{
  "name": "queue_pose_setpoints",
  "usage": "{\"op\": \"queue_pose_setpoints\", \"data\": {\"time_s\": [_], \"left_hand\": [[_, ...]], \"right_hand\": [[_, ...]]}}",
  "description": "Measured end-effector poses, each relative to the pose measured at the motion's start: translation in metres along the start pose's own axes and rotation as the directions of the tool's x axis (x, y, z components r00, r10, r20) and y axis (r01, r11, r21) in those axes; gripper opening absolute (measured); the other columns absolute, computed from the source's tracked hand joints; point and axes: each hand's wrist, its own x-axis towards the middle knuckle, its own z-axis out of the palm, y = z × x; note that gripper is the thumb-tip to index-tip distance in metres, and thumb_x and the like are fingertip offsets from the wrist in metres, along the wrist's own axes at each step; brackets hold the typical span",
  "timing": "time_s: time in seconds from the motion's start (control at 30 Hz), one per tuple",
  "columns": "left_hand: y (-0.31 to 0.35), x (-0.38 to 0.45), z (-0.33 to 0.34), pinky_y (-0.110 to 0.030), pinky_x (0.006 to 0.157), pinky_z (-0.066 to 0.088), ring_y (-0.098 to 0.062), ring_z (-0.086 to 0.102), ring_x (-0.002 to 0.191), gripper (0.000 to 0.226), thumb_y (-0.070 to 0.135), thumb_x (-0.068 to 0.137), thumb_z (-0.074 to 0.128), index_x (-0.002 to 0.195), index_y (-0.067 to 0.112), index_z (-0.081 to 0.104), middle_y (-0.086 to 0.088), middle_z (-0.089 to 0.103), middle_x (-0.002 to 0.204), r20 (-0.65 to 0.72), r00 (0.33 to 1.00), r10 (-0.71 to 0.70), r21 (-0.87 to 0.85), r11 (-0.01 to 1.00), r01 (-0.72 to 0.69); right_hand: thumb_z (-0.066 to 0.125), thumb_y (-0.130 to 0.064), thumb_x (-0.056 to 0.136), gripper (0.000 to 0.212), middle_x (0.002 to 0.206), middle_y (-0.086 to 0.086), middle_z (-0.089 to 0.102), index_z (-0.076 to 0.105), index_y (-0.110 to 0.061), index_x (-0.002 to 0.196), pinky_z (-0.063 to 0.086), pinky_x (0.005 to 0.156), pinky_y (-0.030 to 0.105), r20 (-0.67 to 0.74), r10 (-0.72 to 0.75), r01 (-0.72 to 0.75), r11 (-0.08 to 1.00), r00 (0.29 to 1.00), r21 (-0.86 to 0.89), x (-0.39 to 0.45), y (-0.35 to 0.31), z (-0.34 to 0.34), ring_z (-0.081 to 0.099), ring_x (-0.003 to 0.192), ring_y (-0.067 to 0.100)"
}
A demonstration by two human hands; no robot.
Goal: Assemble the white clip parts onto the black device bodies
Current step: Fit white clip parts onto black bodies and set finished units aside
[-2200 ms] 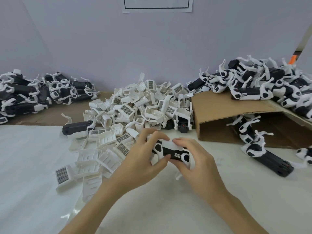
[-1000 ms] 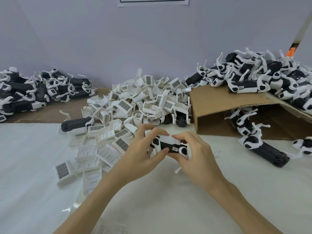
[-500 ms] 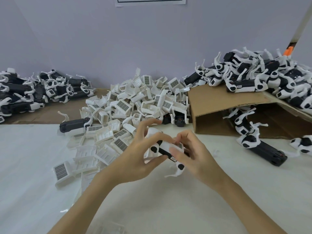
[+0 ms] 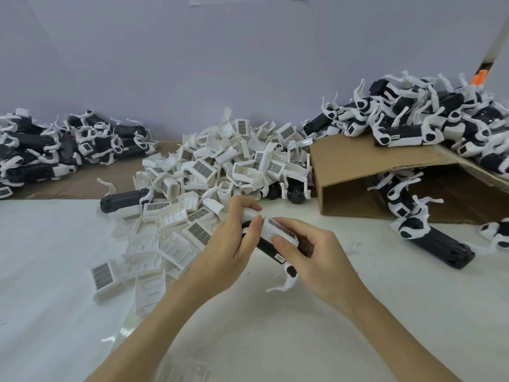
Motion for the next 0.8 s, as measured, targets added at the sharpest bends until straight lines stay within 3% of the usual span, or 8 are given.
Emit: {"op": "queue_pose_setpoints", "data": {"time_s": [0.07,0.17,0.3,0.4,0.5,0.6,0.8], "left_hand": [[0.000,0.001,-0.001,-0.034,0.052,0.040,-0.015,0.045,0.056,0.021,0.065,0.103,0.034,0.113,0.048,0.041,-0.002,0.053,0.074,0.004,1.000,-0.020,0.009,1.000,0.020],[-0.001,0.000,-0.004,-0.024,0.055,0.037,-0.012,0.045,0.058,0.024,0.072,0.102,0.031,0.113,0.052,0.038,-0.002,0.052,0.077,0.002,1.000,-0.023,0.042,0.999,0.023],[0.003,0.001,-0.004,-0.018,0.055,0.038,-0.011,0.049,0.059,0.036,0.080,0.099,0.029,0.114,0.049,0.039,0.003,0.056,0.076,-0.004,1.000,-0.031,0.042,0.999,0.031],[0.005,0.001,0.000,-0.016,0.058,0.038,-0.009,0.054,0.062,0.037,0.076,0.100,0.030,0.114,0.044,0.043,0.010,0.058,0.075,-0.033,0.997,-0.065,0.044,0.997,0.066],[0.006,0.003,0.000,-0.015,0.066,0.036,-0.001,0.056,0.072,0.034,0.071,0.103,0.028,0.115,0.045,0.045,0.016,0.050,0.082,-0.060,0.991,-0.119,0.086,0.988,0.124],[0.007,0.003,-0.004,-0.016,0.077,0.037,-0.004,0.057,0.098,0.037,0.068,0.104,0.018,0.118,0.050,0.047,0.015,0.053,0.104,-0.017,0.994,-0.111,0.094,0.989,0.112],[0.006,0.001,-0.011,-0.026,0.099,0.045,-0.013,0.055,0.120,0.033,0.060,0.109,0.019,0.127,0.053,0.046,0.012,0.051,0.127,0.092,0.994,-0.056,0.077,0.996,0.049]], "right_hand": [[0.075,-0.025,0.096,0.031,0.113,-0.022,0.072,0.068,-0.038,0.124,0.056,0.091,0.023,-0.092,-0.107,0.096,0.988,0.990,-0.118,-0.001,0.001,0.000,0.070,0.109,0.006],[0.071,-0.035,0.097,0.026,0.113,-0.025,0.072,0.068,-0.040,0.122,0.051,0.089,0.011,-0.106,-0.111,0.098,0.988,0.988,-0.119,-0.001,0.000,-0.002,0.068,0.112,0.001],[0.069,-0.029,0.100,0.039,0.119,-0.024,0.069,0.061,-0.035,0.138,0.048,0.095,0.012,-0.032,-0.113,0.103,0.970,0.993,-0.222,-0.004,0.005,0.004,0.063,0.118,0.001],[0.069,-0.033,0.099,0.065,0.141,-0.016,0.056,0.043,-0.019,0.157,0.041,0.105,0.013,-0.010,-0.150,0.134,0.907,0.989,-0.399,-0.004,0.007,0.009,0.052,0.131,0.002],[0.072,-0.039,0.097,0.084,0.149,-0.014,0.046,0.026,-0.019,0.165,0.032,0.110,0.015,0.069,-0.145,0.158,0.811,0.987,-0.563,-0.004,0.009,0.013,0.042,0.134,0.002],[0.074,-0.025,0.097,0.074,0.144,-0.005,0.056,0.037,-0.019,0.160,0.043,0.110,0.028,0.025,-0.177,0.157,0.789,0.984,-0.594,0.000,0.012,0.015,0.051,0.130,0.014],[0.073,-0.024,0.098,0.068,0.141,-0.011,0.054,0.040,-0.026,0.157,0.046,0.107,0.025,0.030,-0.167,0.158,0.844,0.986,-0.513,0.005,0.016,0.015,0.052,0.131,0.009]]}}
